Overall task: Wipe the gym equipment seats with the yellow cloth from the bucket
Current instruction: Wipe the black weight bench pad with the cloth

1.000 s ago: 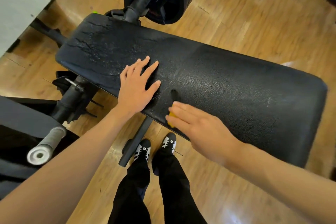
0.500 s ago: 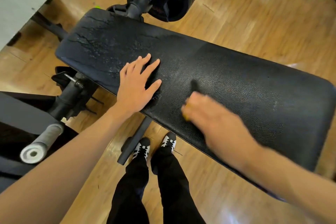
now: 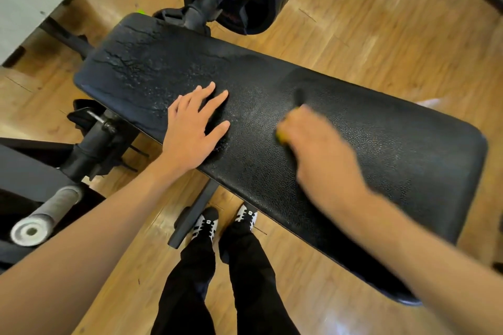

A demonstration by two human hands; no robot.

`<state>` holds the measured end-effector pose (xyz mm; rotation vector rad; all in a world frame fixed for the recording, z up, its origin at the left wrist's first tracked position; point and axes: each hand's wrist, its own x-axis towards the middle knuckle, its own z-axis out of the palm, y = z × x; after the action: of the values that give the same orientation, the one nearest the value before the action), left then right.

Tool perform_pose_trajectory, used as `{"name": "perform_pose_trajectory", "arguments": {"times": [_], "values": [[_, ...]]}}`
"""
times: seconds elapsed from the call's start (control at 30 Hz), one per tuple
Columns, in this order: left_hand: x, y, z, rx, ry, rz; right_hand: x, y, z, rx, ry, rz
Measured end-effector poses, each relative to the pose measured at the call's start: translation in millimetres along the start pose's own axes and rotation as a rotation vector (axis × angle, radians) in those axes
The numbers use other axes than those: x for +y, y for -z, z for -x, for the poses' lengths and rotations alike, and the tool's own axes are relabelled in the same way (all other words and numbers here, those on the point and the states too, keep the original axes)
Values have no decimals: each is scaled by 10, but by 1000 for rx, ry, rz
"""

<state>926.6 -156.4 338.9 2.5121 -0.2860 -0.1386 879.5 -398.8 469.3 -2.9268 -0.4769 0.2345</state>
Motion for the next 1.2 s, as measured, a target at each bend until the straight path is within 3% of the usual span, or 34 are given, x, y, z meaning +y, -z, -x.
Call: {"name": "perform_pose_trajectory", "arguments": {"times": [0.1,0.2,0.37,0.47,0.53,0.6,0.7,0.87,0.97,1.1,1.2], "values": [[-4,-7,-3,-6,2,-6,-457,-42,522,-188,306,-34],[1,1,-4,-15,8,-8,-154,51,399,-297,446,1],[5,7,-3,-12,12,7,625,300,-333,-135,-78,4],[-2,3,6,-25,13,12,362,249,-391,-19,-278,22],[6,6,9,-26,18,14,-52,44,-147,-2,-210,6],[18,22,14,-21,19,-4,-492,-153,208,-94,-25,1],[26,43,18,-33,16,-17,-422,-156,421,-87,130,2],[27,56,0,-56,-1,-28,762,643,685,55,-304,93],[25,47,6,-44,12,-6,1063,936,759,102,-452,99],[27,27,-12,-28,-8,2,1003,663,48,109,-327,162],[25,19,-5,-36,9,4,742,178,-852,-28,-245,128]]}}
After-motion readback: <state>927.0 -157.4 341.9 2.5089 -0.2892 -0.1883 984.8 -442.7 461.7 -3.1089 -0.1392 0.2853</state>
